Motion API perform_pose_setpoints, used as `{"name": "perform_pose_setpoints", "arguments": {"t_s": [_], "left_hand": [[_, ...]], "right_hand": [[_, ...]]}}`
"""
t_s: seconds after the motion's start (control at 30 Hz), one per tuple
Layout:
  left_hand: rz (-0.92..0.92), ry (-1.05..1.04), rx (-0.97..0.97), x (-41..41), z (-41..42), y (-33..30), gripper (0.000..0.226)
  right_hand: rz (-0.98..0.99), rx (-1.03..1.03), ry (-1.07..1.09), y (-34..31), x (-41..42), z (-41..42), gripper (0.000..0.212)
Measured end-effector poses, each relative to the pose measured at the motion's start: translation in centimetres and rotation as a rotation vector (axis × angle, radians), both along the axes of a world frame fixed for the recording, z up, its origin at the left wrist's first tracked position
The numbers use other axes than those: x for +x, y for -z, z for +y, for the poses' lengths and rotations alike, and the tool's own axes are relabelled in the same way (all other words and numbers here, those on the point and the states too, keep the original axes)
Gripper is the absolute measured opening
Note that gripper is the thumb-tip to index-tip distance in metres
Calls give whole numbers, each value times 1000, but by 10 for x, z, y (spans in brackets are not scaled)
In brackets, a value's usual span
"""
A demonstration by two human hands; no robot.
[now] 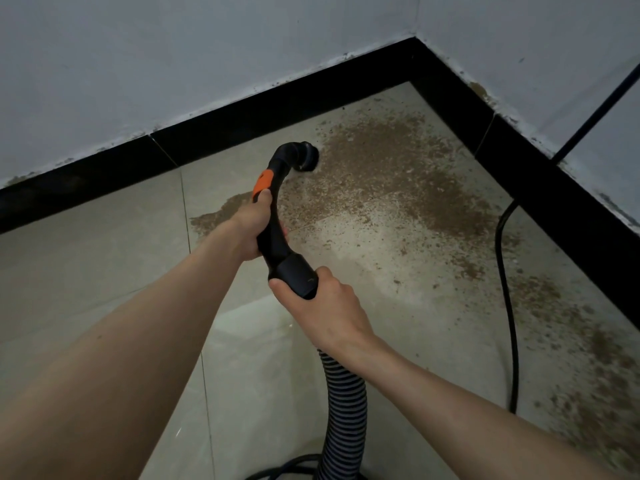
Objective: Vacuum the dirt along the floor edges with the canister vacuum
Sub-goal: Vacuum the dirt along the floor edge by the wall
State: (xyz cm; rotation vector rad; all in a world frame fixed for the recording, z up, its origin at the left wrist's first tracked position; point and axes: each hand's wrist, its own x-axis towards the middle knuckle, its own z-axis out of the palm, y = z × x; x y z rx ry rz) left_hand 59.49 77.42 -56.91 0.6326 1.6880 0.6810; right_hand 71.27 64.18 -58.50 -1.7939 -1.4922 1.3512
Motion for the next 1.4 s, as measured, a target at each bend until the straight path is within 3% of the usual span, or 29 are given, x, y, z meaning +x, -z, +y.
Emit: {"name": "perform_pose_setpoints", "arguments": {"t_s": [0.2,0.57,0.93,1.17,1.4], "left_hand": [[-71,-8,-39,-20,0,-3,42],[77,-239,30,-104,-18,-7,59],[-2,-437,34,-146,-85,-5,55],[-123,-465,65,-127,-115,-7,54],[-108,-436,67,-106,-116,-13,52]], "right_hand": [[2,20,-16,-1,-13,6,56],[248,-96,-286,1,-60,31,43],[197,-99,-469,-3,-90,-2,46],[56,-53,-470,-9,-72,-26,51],[75,-89,-420,-21,-53,-32,47]]}}
